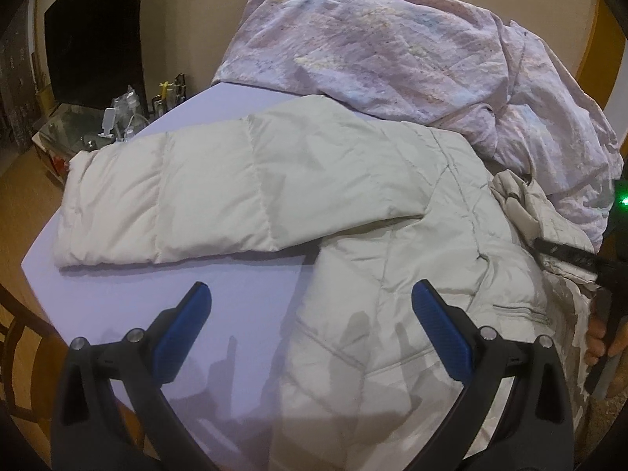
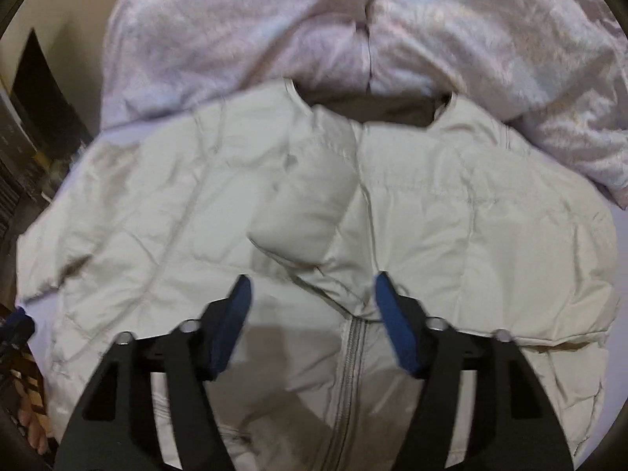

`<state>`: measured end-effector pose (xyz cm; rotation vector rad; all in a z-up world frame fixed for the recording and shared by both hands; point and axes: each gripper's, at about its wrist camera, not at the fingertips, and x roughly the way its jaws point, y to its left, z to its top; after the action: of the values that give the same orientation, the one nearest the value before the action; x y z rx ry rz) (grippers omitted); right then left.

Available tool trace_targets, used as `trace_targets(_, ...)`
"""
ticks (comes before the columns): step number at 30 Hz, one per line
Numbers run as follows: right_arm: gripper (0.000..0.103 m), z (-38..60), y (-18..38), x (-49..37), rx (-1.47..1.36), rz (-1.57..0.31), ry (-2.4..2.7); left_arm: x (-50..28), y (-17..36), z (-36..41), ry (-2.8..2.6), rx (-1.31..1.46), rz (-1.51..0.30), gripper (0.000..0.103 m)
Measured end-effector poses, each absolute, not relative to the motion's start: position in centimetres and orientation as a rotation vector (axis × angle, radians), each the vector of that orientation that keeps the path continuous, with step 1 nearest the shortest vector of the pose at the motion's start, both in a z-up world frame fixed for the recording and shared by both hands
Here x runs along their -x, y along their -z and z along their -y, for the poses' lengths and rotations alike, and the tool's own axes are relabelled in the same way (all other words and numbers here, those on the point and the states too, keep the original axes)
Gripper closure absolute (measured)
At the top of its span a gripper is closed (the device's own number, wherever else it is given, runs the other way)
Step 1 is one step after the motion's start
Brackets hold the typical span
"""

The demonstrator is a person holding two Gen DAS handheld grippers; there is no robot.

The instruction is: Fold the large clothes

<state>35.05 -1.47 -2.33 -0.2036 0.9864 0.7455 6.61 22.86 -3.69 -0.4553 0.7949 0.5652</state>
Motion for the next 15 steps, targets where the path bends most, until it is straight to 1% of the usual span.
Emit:
trace_targets(3, 0.051, 2.8, 1.2, -36.6, 0.084, -0.964, -0.721, -5.8, 3.7, -23.3, -0.587, 0.464, -0.795, 0.002)
trace_targets(7, 0.051, 3.0, 2.3, -39.7, 0.026, -1.008, -0.642, -4.7, 4.0, -24.4, -0.618, 0.492, -0.795, 0.002)
trace_targets(11, 0.051, 1.1, 5.3, -40.4, 0.03, -1.104, -0.647, -3.7, 4.5, -25.8, -0.647, 0.55, -0.805, 0.002)
trace_targets(15, 0.05, -1.1, 6.5, -40.2, 0.128, -1.081, -0.613, -2.9, 5.1, -27.3, -0.664, 0.616, -0.804, 0.002)
